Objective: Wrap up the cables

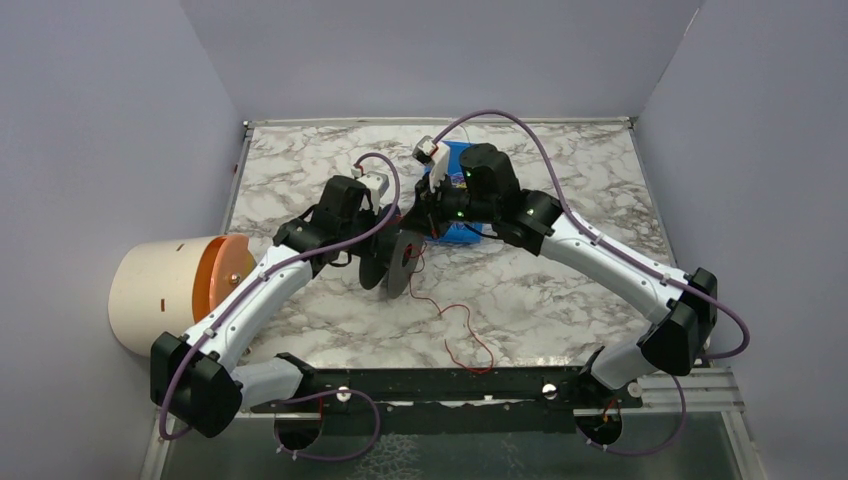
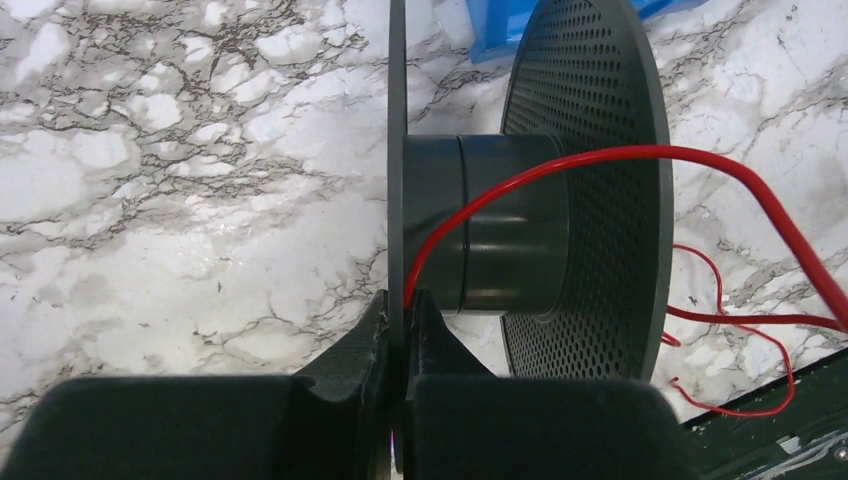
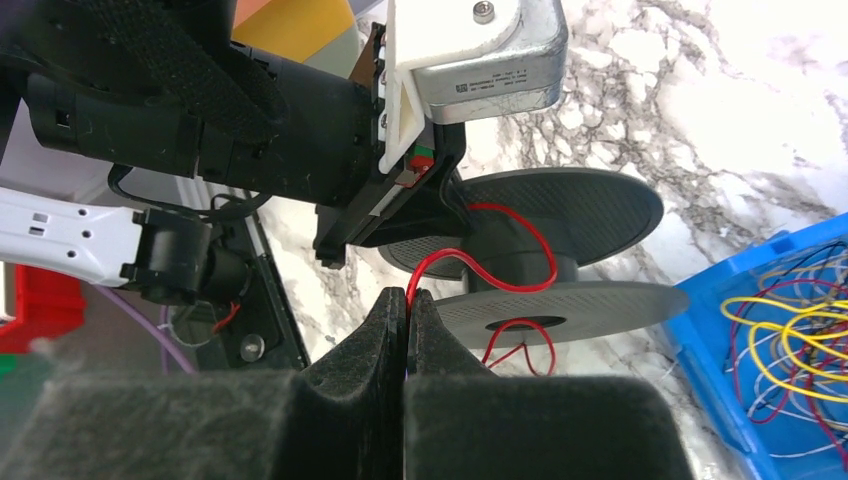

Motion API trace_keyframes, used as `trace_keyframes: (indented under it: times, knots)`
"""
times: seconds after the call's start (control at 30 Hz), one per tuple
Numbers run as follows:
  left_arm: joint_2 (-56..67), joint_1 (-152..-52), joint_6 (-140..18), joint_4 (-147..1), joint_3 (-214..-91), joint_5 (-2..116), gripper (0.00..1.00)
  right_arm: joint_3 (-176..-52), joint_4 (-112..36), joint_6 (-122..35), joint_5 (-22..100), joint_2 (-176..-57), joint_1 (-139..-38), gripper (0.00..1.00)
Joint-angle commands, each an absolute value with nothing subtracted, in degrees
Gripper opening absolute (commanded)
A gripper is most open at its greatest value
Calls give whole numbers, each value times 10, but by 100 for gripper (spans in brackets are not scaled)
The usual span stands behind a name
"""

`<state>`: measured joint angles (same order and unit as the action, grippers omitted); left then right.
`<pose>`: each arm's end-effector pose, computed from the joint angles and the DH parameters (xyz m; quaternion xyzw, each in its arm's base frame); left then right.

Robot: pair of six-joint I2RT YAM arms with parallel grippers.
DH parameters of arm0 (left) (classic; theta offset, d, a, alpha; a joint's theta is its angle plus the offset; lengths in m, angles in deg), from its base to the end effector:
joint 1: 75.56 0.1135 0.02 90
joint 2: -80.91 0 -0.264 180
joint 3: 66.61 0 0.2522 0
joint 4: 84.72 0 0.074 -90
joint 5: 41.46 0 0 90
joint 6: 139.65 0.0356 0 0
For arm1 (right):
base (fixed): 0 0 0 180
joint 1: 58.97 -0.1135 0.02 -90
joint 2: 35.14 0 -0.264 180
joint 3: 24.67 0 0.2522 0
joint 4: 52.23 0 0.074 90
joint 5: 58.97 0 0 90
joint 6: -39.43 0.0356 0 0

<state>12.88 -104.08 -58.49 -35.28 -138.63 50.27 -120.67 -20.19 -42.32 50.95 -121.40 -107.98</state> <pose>0.2189 -0.1202 0.2978 0.1638 0.9107 -0.1346 0.3546 0.2209 0.2727 0.3788 -0.3752 0.7332 0.3890 0.4127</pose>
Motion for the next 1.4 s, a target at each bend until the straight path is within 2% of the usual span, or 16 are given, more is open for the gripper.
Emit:
trace_keyframes:
  times: [0.0, 0.47, 0.87, 1.03, 1.2, 1.37]
  knots:
    - [129, -1040, -587, -355, -1396, 500, 0, -1191, -238, -382, 543, -1220, -1077, 1]
    - [144, -1040, -584, -322, -1424, 478, 0, -1194, -244, -348, 502, -1214, -1077, 2]
    - [169, -1045, -585, -278, -1448, 511, 0, -1179, -211, -372, 376, -1191, -1077, 10]
    - [173, -1048, -582, -249, -1472, 524, 0, -1168, -197, -401, 314, -1182, -1077, 18]
    - [175, -1050, -579, -227, -1490, 537, 0, -1159, -186, -419, 270, -1171, -1074, 36]
    - [170, -1050, -588, -215, -1507, 536, 0, -1147, -178, -423, 257, -1150, -1072, 50]
